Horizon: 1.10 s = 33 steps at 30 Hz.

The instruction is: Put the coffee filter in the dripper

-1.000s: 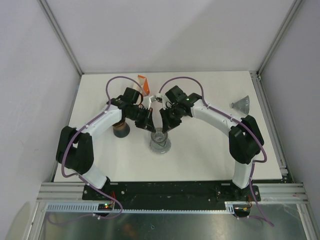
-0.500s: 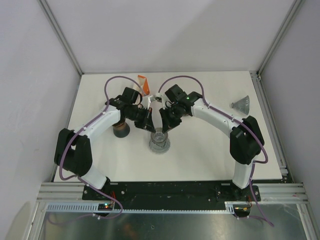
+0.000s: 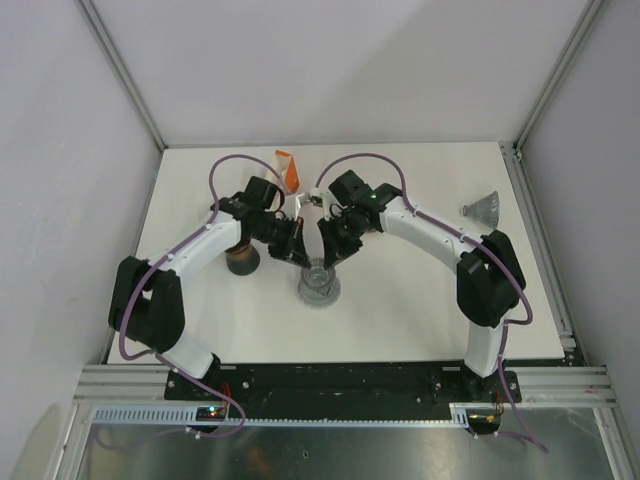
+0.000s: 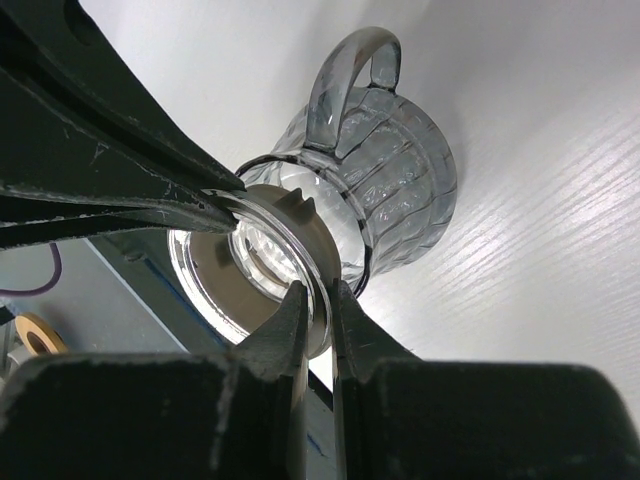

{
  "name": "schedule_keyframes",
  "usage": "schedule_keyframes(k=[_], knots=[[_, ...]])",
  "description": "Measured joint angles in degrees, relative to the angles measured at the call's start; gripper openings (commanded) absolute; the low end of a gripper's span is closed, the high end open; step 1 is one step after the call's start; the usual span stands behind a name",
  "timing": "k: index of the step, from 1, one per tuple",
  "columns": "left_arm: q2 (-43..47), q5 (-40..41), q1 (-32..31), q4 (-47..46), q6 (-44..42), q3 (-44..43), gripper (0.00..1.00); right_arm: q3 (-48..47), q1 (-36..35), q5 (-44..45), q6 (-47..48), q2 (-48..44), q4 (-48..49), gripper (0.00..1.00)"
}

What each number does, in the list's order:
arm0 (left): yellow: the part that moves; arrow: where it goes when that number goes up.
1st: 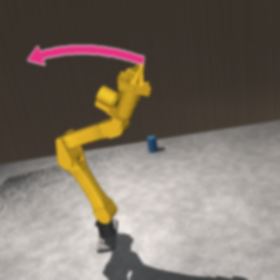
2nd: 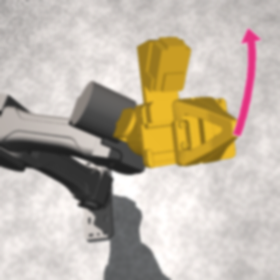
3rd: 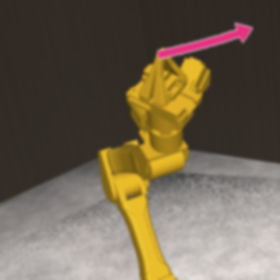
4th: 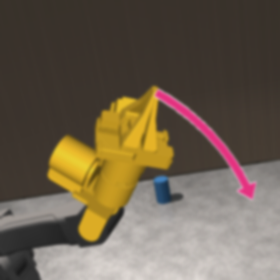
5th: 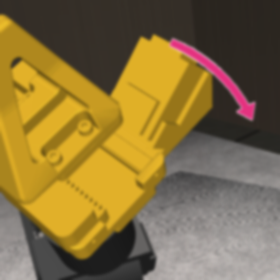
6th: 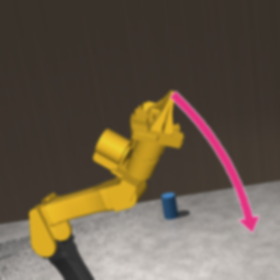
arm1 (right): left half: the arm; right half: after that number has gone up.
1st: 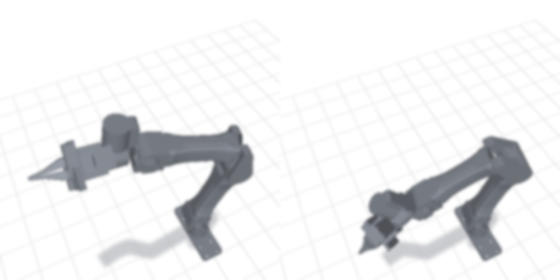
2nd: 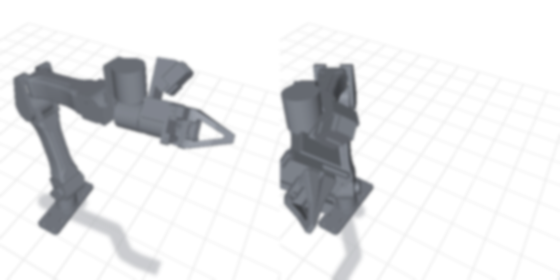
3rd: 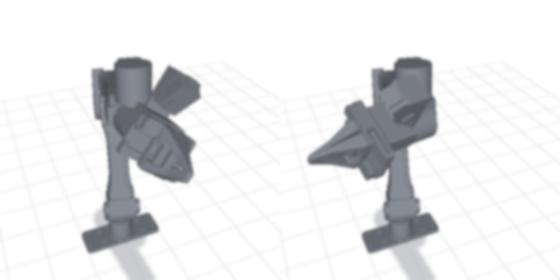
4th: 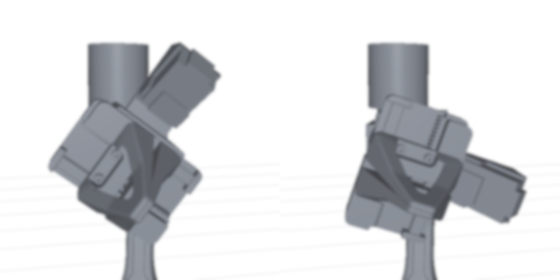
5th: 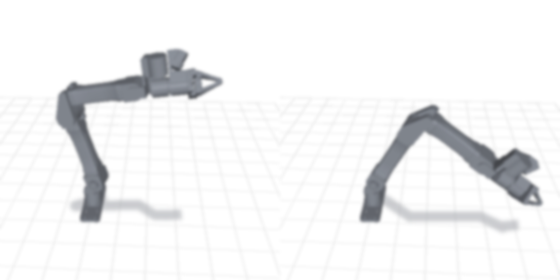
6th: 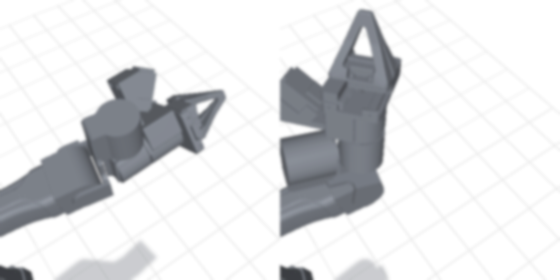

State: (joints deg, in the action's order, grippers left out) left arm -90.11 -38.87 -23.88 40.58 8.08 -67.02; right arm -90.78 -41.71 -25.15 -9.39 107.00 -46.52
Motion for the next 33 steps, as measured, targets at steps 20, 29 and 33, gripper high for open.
schedule_keyframes(k=[20, 29, 33], knots=[[-1.79, -0.07, 0.02, 0.2, 1.9, 0.52, 0.0, -0.55, 0.61, -2.12, 0.02, 2.19, -0.98, 0.0], [-2.36, 1.16, 0.02, 0.39, 1.38, -0.35, 0.0, 0.02, 0.76, -1.7, -0.07, 2.19, 0.79, 0.0], [-3.34, 1.25, 0.0, 0.7, 0.44, -1.03, 0.0, 1.05, 1.2, -2.27, -0.57, 2.14, 2.16, 0.0]])
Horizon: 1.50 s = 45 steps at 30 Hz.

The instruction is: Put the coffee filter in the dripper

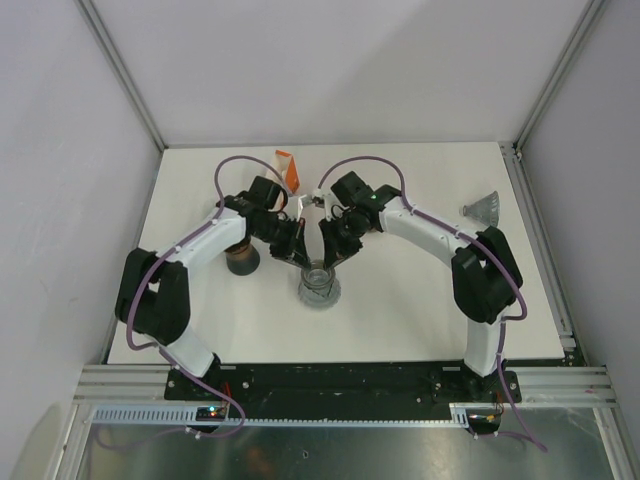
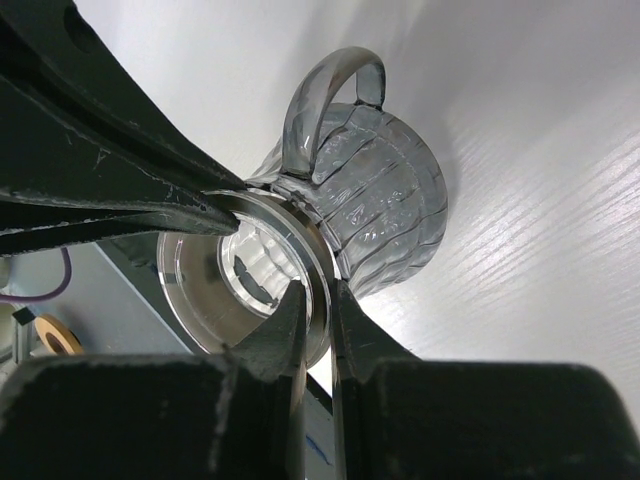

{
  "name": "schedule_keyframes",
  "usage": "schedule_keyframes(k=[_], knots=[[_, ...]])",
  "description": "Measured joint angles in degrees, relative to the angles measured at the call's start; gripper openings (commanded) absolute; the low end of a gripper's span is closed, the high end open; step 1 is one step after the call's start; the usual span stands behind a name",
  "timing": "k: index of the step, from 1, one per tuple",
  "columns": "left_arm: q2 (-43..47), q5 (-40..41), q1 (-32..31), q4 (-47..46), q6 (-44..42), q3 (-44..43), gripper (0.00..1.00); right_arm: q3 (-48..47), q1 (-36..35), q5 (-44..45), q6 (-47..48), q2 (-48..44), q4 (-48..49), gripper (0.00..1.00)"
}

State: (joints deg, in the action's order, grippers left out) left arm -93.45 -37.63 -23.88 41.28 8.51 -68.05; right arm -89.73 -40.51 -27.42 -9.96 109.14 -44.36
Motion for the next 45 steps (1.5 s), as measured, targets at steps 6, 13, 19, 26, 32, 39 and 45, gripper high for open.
schedule_keyframes(k=[6, 13, 19, 26, 32, 39, 45], knots=[[-0.33, 0.17, -0.07, 0.31, -1.33, -0.63, 0.0, 1.84, 0.52, -0.94, -0.76, -0.87, 2.29, 0.0], [-0.33, 1.97, -0.28, 0.44, -2.4, -1.7, 0.0, 3.26, 0.55, 0.11, -0.76, -1.81, 5.31, 0.0], [-0.33, 2.34, -0.28, 0.37, -2.58, -1.73, 0.0, 4.0, 0.59, 0.17, -0.79, -2.16, 6.54, 0.0], [-0.39, 2.34, -0.31, 0.07, -3.06, -1.73, 0.0, 4.66, 0.57, 0.59, -0.9, -2.64, 7.39, 0.0], [-0.42, 2.29, -0.39, -0.39, -3.61, -1.49, 0.0, 5.22, 0.35, 1.55, -0.85, -3.13, 7.87, 0.0], [-0.24, 2.34, -0.5, -0.94, -4.17, -1.07, 0.0, 6.05, -0.15, 3.08, -0.72, -3.87, 8.74, 0.0], [0.15, 3.5, -1.22, -1.77, -4.66, -0.72, 0.0, 8.2, -0.79, 5.16, -0.44, -5.11, 10.86, 0.0]])
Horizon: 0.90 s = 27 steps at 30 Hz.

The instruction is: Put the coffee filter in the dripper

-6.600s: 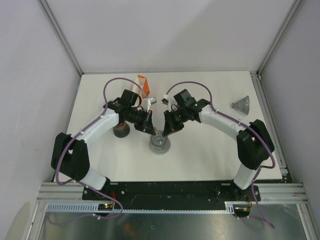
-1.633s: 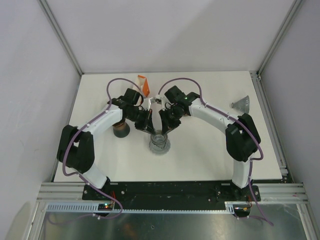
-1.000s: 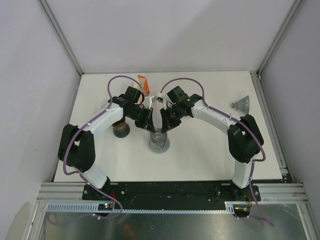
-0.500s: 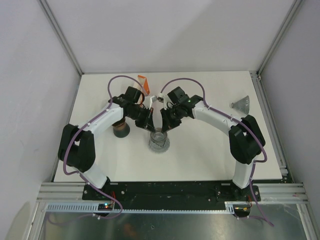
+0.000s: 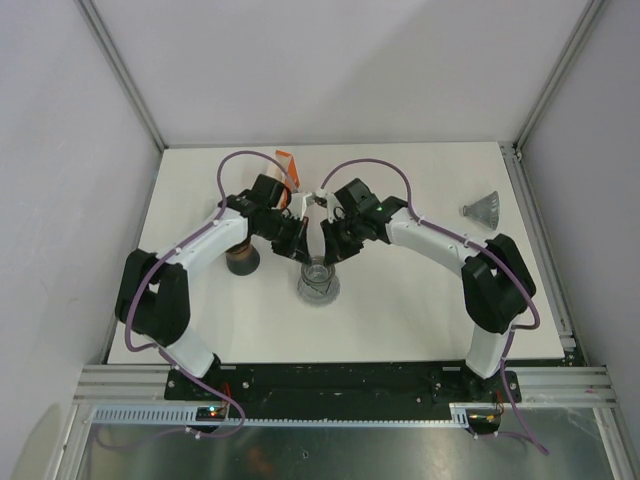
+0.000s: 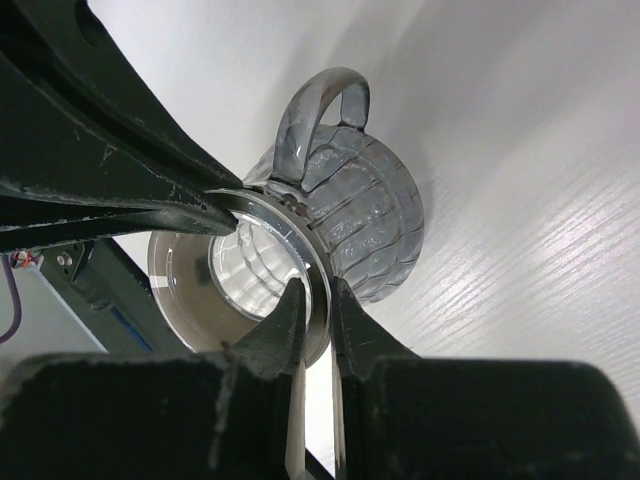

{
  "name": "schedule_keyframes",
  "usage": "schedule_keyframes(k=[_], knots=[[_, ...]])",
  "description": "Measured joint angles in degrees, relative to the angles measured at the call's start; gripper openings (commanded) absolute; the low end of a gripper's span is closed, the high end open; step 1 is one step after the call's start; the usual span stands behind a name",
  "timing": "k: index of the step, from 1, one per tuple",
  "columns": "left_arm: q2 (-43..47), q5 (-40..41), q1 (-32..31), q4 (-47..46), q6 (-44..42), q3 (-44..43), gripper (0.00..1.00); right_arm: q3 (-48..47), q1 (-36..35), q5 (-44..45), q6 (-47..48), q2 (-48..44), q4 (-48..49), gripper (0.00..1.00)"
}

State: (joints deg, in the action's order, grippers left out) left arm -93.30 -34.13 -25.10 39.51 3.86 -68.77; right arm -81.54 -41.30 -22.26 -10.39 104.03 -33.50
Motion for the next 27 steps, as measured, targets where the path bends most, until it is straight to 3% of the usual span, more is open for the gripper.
schedule_keyframes(k=[17, 27], knots=[[0.72, 1.6, -0.66, -1.51, -1.42, 0.96, 0.0, 2.99, -0.48, 1.68, -0.33, -1.7, 3.85, 0.0], [0.94, 1.62, -0.68, -2.16, -2.34, 1.09, 0.01, 3.98, -0.66, 2.49, -0.33, -2.38, 5.38, 0.21]])
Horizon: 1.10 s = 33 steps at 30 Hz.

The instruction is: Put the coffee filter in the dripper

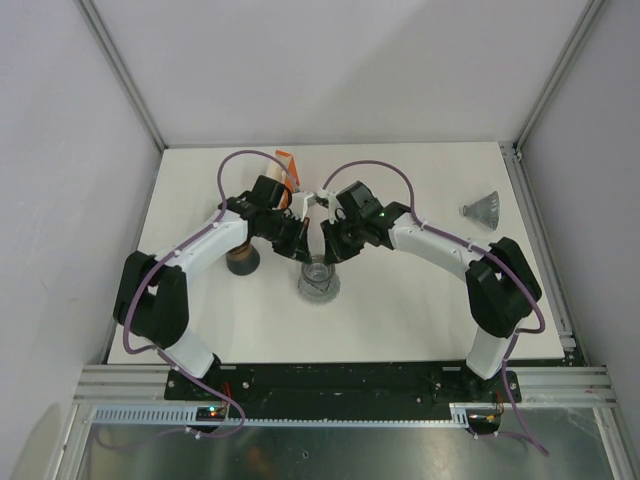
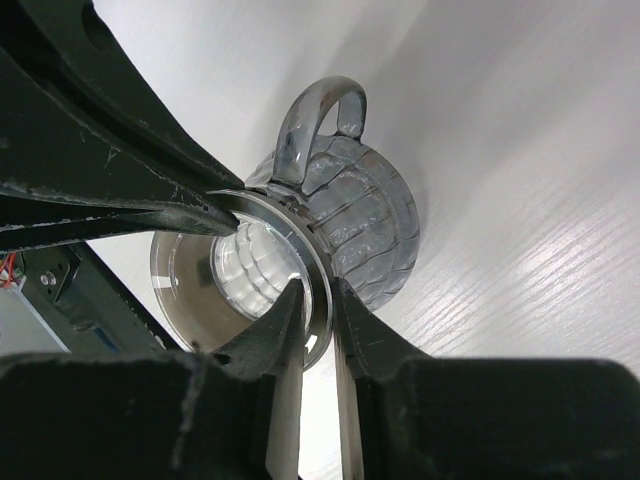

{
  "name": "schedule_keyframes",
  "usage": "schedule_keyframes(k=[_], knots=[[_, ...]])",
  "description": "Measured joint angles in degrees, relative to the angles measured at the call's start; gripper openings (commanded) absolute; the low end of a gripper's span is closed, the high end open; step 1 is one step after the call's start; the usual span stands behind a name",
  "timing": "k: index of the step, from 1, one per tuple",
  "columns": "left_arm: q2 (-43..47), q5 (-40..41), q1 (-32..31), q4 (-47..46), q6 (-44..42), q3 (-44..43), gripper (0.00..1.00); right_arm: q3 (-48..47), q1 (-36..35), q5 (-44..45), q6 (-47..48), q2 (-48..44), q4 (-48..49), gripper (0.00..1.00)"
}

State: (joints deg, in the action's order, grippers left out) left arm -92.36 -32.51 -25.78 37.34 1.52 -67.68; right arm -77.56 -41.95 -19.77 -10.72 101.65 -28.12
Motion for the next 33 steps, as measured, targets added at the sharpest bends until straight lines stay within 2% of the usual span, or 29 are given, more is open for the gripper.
schedule_keyframes(k=[13, 26, 28, 33], knots=[[0.0, 0.0, -0.37, -1.49, 0.2, 0.0, 0.0, 1.44, 0.09, 1.53, -0.04, -1.16, 2.23, 0.3], [-0.24, -1.33, -3.08, -2.4, -0.48, -0.04, 0.0, 1.79, 1.14, 0.87, 1.03, -4.04, 5.75, 0.31], [-0.35, -1.62, -3.39, -2.38, -0.48, -0.04, 0.0, 1.79, 0.76, 0.5, 1.6, -4.26, 6.38, 0.29], [-0.39, -2.03, -3.5, -2.34, -0.48, -0.11, 0.01, 1.79, 0.09, 0.2, 2.91, -5.38, 6.75, 0.14]])
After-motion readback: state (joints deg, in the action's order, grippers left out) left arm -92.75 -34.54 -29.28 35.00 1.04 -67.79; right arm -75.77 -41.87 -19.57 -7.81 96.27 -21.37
